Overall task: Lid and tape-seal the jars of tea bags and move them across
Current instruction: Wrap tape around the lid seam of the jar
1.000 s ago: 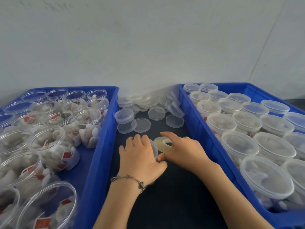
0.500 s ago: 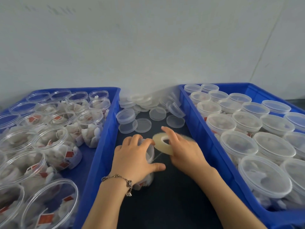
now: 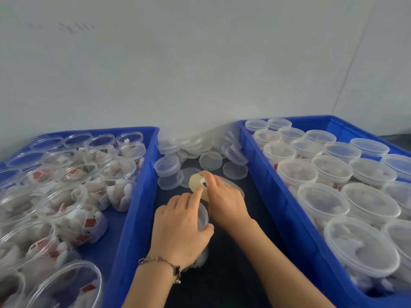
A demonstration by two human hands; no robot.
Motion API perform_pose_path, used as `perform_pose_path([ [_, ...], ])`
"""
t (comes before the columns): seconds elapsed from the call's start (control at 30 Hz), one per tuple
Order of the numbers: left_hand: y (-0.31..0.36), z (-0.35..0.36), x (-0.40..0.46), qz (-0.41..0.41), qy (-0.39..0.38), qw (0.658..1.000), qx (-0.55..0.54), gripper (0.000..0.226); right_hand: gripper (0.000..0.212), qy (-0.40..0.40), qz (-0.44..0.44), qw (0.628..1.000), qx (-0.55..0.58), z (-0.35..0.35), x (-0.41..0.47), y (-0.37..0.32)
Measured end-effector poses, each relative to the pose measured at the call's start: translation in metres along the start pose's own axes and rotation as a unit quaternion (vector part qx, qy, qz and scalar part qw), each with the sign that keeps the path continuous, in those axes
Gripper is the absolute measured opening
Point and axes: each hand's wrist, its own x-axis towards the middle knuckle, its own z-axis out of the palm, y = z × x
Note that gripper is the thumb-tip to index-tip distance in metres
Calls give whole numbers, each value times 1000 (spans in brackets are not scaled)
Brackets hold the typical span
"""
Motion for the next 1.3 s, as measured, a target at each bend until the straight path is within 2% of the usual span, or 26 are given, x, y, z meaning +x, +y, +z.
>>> perform_pose_path([
  [0.2,8,0,-4,-86,-14,995,47,51,82,-5,42,998,-40,-5,-31,6],
  [0.37,7,-1,-3,-98,-32,991,81,60,98,-39,42,998,-23,-10,-29,8],
  [0.57,-4,-8,-3,-22,-23,999,28,50,86,-84,-5,995,46,-32,-34,7],
  [0.7,-6,-9,-3,-6,-39,999,-14,45,78,-33,-14,995,92,-37,-68,7],
  [0.8,-8,-10,0,7,-38,998,-47,58,70,14,-20,996,84,-39,-75,9],
  [0.97,-7,-13,4,41,-20,994,-96,46,77,8,-13,1000,-2,-42,-59,11],
  [1.07,-6,-9,3,51,-14,995,-85,68,76,-4,-8,1000,6,-37,-53,10],
  [1.17,-8,-4,2,25,0,997,-79,87,88,-24,-5,1000,-12,-31,-47,10],
  [1.3,-5,-3,2,10,21,998,-64,72,91,-56,-6,998,-36,-28,-44,15],
])
